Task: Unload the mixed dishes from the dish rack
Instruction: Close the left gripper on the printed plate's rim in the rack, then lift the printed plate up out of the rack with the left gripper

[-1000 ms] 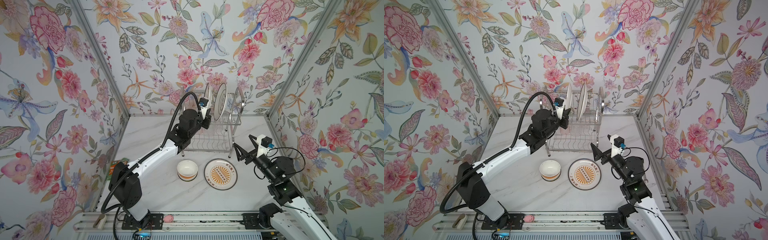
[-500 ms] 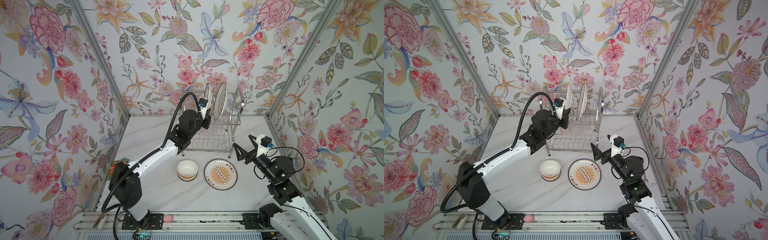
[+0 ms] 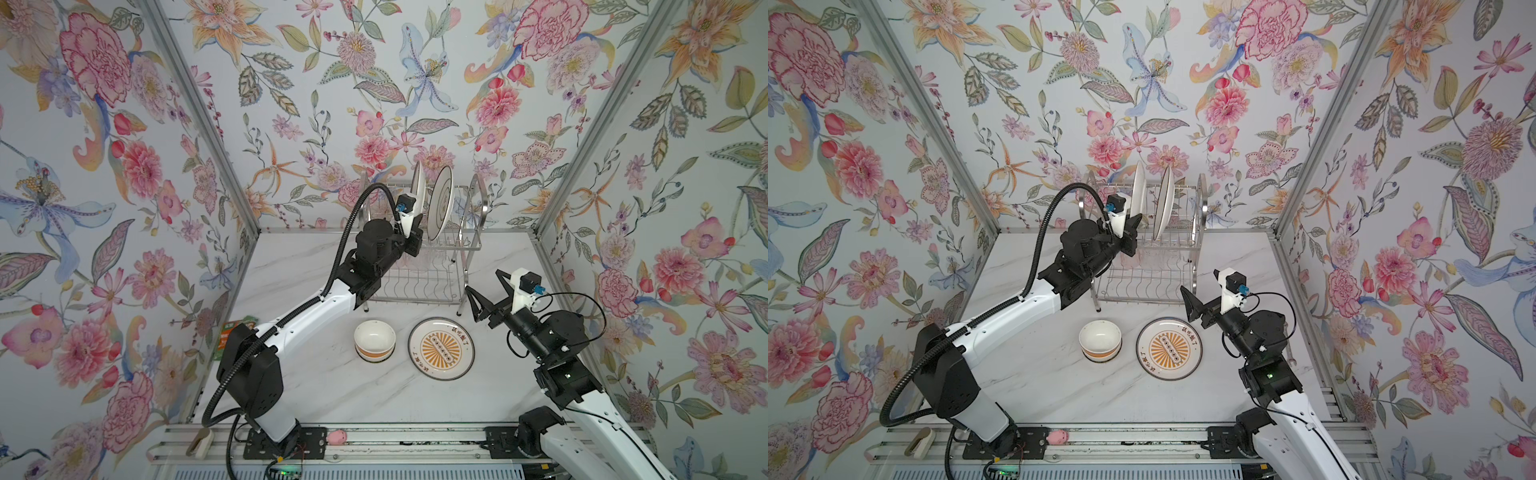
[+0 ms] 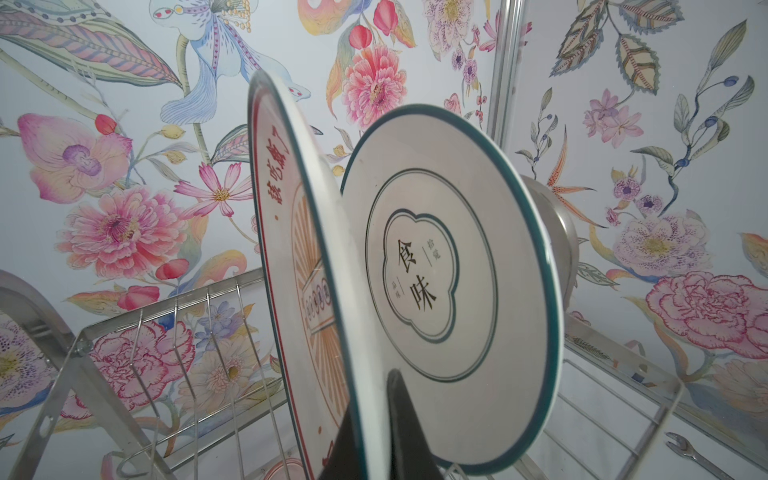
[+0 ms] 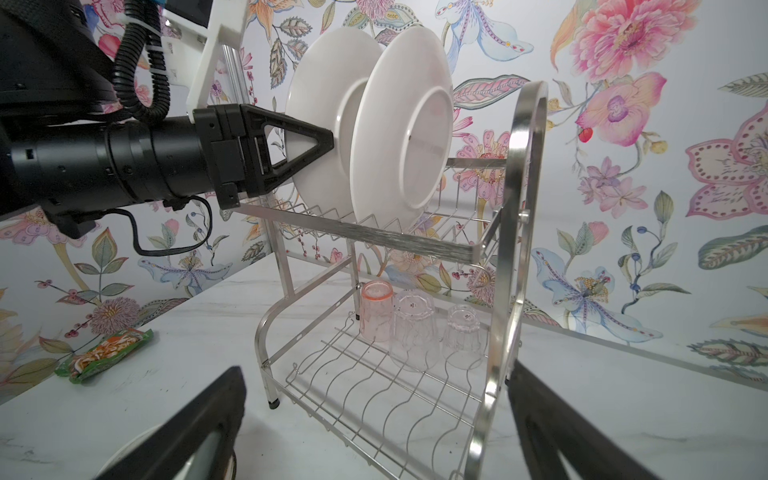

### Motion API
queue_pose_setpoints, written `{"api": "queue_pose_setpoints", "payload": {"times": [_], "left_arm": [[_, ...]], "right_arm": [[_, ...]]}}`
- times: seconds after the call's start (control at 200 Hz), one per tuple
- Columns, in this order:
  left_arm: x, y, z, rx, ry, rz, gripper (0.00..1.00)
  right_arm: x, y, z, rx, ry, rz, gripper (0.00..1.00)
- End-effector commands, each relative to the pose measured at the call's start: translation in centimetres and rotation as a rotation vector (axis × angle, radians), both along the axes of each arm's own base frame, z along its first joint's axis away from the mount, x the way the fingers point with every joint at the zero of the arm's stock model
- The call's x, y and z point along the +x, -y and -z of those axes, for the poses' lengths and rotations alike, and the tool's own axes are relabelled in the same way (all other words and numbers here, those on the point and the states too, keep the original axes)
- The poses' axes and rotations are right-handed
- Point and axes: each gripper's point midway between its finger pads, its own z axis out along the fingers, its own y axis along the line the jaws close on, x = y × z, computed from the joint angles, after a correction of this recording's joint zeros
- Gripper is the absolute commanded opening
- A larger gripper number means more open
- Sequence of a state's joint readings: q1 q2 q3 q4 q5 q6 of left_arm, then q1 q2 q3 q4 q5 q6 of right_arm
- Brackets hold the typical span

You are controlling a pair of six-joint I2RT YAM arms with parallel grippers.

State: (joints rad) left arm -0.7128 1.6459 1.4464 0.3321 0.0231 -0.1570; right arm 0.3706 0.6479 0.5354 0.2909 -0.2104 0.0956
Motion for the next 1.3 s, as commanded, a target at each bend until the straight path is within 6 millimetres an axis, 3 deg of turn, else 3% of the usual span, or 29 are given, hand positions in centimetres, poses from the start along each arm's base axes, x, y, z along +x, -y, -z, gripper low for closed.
{"api": "queue_pose_setpoints", "payload": {"times": [0.0, 0.2, 0.215, 0.26, 0.566, 0.651, 0.941, 1.296], "left_arm": [[-3.2, -0.7, -8.6, -0.14, 0.203, 0.063, 0.0], [-4.9, -0.1, -10.8, -0.089, 0.285, 0.131, 0.0], [-5.9, -1.0, -12.3, -0.106, 0.316, 0.133, 0.0], [-6.9, -1.4, -13.1, -0.112, 0.351, 0.14, 0.0], [-13.1, -3.6, -14.4, -0.129, 0.502, 0.198, 0.0], [-15.0, -3.4, -13.5, -0.061, 0.54, 0.23, 0.0], [-18.8, -6.0, -9.4, 0.075, 0.55, 0.25, 0.0], [-21.2, -8.3, -1.0, 0.402, 0.52, 0.172, 0.0]], "right_arm": [[-0.1, -0.3, -1.6, 0.034, 0.028, -0.024, 0.99], [0.0, -0.3, -2.4, 0.066, 0.037, -0.025, 0.99], [0.0, -0.3, -2.5, 0.07, 0.036, -0.026, 0.99], [0.1, -0.3, -2.7, 0.086, 0.035, -0.026, 0.99], [0.8, -0.8, -2.5, 0.119, -0.045, -0.044, 0.99], [0.9, -0.9, -2.4, 0.136, -0.074, -0.051, 0.99], [0.7, -0.5, -2.4, 0.226, -0.182, -0.049, 0.99], [-0.5, 0.3, -1.0, 0.358, -0.365, -0.045, 0.99]]}}
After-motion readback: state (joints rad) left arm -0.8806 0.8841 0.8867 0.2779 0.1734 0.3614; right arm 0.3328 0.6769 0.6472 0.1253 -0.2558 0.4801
